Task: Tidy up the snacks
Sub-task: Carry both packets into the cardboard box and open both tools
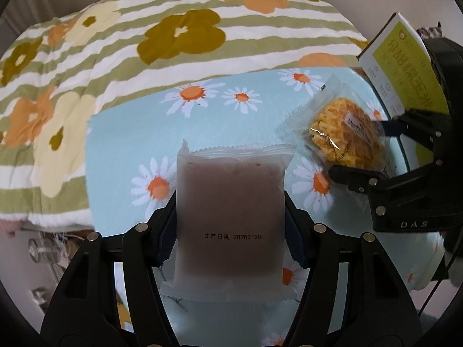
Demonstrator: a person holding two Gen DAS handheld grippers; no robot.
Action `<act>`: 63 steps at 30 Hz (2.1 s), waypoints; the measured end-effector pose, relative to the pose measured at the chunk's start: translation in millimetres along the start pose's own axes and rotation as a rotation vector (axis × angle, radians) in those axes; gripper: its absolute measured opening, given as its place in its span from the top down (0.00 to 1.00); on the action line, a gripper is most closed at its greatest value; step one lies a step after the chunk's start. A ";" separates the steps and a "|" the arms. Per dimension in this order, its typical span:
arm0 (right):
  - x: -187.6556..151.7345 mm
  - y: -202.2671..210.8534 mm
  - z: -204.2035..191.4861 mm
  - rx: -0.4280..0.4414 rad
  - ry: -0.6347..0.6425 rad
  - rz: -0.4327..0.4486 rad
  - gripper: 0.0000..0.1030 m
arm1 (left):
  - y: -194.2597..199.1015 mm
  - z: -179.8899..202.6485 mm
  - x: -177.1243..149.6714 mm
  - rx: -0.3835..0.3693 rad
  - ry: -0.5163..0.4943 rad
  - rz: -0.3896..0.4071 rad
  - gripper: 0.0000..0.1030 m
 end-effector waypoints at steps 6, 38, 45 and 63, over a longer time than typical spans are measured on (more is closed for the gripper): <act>3.6 53.4 -24.4 0.030 -0.045 0.125 0.31 | 43.8 -7.6 2.1 -0.014 0.048 0.062 0.42; -110.2 314.8 111.8 0.031 -0.026 0.419 0.31 | 208.2 279.8 59.8 -0.126 0.134 0.246 0.42; -125.3 310.4 132.4 0.068 -0.076 0.410 0.31 | 189.3 310.1 51.4 -0.110 0.112 0.204 0.04; -115.3 284.5 126.7 0.094 -0.103 0.366 0.27 | 202.5 261.1 15.8 -0.017 0.144 0.192 0.00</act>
Point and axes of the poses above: each gripper's, at about its wrist camera, not at the fingertips, and y roughly against the way its jaws point, z to its right, x to its top, the point moved 9 cm from there along -y, roughly the way its jaws point, and after that the axes turned 13 degrees about x, right-handed, at the moved point
